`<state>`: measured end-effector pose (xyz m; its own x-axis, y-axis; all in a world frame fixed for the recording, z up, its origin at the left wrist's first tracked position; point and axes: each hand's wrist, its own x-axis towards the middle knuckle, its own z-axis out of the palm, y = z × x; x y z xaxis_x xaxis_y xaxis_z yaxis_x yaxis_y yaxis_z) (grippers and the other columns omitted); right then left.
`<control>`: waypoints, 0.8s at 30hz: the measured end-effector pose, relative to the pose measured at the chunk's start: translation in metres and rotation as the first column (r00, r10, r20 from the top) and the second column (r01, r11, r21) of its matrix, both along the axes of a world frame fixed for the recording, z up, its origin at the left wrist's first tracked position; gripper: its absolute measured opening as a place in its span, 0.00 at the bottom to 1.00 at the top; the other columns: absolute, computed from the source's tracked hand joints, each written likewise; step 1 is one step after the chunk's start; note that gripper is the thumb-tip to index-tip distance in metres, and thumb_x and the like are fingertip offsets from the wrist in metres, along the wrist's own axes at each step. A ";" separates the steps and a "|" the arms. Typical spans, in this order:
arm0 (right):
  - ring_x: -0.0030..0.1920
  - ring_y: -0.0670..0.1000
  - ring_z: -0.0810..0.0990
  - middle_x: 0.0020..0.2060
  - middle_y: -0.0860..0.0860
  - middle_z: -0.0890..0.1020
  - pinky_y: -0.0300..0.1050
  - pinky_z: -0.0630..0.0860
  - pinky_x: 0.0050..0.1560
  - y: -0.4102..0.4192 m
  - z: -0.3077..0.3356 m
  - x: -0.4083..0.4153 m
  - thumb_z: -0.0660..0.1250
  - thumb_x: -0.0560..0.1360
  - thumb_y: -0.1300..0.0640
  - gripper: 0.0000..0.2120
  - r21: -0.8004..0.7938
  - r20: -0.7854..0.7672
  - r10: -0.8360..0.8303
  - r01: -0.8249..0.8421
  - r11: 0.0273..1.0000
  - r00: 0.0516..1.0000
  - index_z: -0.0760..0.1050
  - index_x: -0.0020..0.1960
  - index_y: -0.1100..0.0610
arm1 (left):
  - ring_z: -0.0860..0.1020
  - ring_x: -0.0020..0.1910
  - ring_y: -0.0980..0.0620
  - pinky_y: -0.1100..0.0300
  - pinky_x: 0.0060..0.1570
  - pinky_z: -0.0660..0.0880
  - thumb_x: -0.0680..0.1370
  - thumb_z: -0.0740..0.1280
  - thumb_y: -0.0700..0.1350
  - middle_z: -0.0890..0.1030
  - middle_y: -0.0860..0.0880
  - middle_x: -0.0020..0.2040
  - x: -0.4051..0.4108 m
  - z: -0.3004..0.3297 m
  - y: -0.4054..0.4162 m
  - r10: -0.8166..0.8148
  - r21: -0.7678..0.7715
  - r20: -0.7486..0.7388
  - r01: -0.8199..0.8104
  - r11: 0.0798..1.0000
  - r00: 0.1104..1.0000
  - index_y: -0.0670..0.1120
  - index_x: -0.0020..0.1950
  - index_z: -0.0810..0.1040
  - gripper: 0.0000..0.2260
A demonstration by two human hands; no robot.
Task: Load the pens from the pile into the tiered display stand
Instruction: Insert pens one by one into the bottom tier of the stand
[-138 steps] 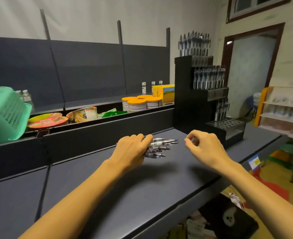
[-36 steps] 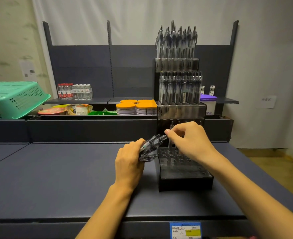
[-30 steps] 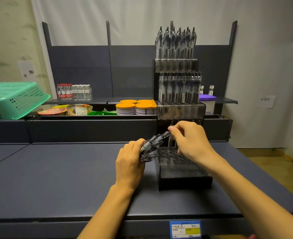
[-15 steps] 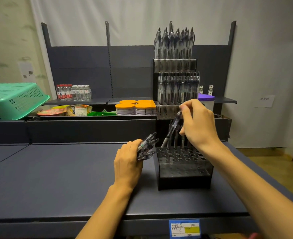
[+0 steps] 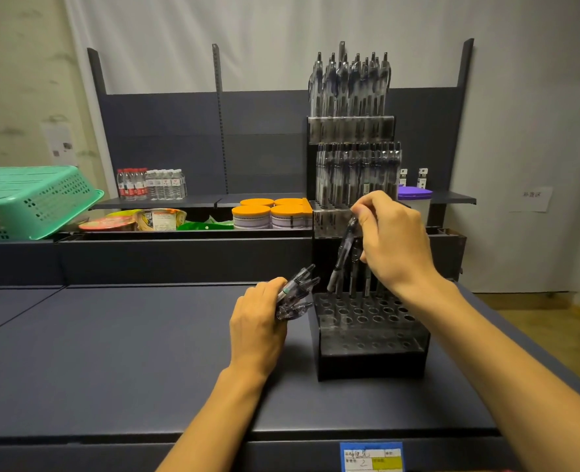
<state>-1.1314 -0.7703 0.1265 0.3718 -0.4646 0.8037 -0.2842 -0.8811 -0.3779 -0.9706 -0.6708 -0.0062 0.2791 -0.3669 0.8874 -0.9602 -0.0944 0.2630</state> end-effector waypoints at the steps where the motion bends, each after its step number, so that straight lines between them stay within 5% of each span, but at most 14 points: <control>1: 0.37 0.54 0.81 0.38 0.51 0.79 0.55 0.79 0.40 -0.001 0.001 0.000 0.58 0.82 0.55 0.09 0.000 -0.015 -0.003 0.003 1.000 1.000 0.75 0.54 0.58 | 0.74 0.37 0.46 0.55 0.36 0.70 0.66 0.73 0.30 0.79 0.46 0.41 0.000 0.000 0.000 0.001 -0.001 0.001 -0.001 1.000 1.000 0.50 0.57 0.70 0.26; 10: 0.41 0.50 0.80 0.43 0.48 0.82 0.52 0.79 0.48 0.003 -0.006 0.012 0.64 0.79 0.52 0.07 0.044 -0.218 0.118 -0.110 0.993 0.969 0.80 0.52 0.51 | 0.69 0.38 0.51 0.58 0.37 0.66 0.68 0.69 0.33 0.80 0.46 0.41 0.002 -0.001 -0.003 -0.007 -0.037 0.032 0.008 0.999 0.999 0.50 0.56 0.71 0.21; 24: 0.49 0.50 0.80 0.48 0.49 0.84 0.47 0.78 0.49 0.008 0.000 0.012 0.67 0.78 0.53 0.07 0.020 -0.223 -0.001 0.005 1.000 0.975 0.82 0.53 0.50 | 0.69 0.38 0.52 0.60 0.36 0.66 0.68 0.67 0.34 0.80 0.46 0.41 0.002 -0.001 0.000 -0.018 -0.040 0.036 0.019 0.999 0.999 0.49 0.57 0.71 0.20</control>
<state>-1.1196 -0.7620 0.1265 0.5392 -0.4814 0.6910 -0.3662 -0.8729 -0.3224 -0.9682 -0.6709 -0.0068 0.2405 -0.3350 0.9110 -0.9705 -0.0666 0.2318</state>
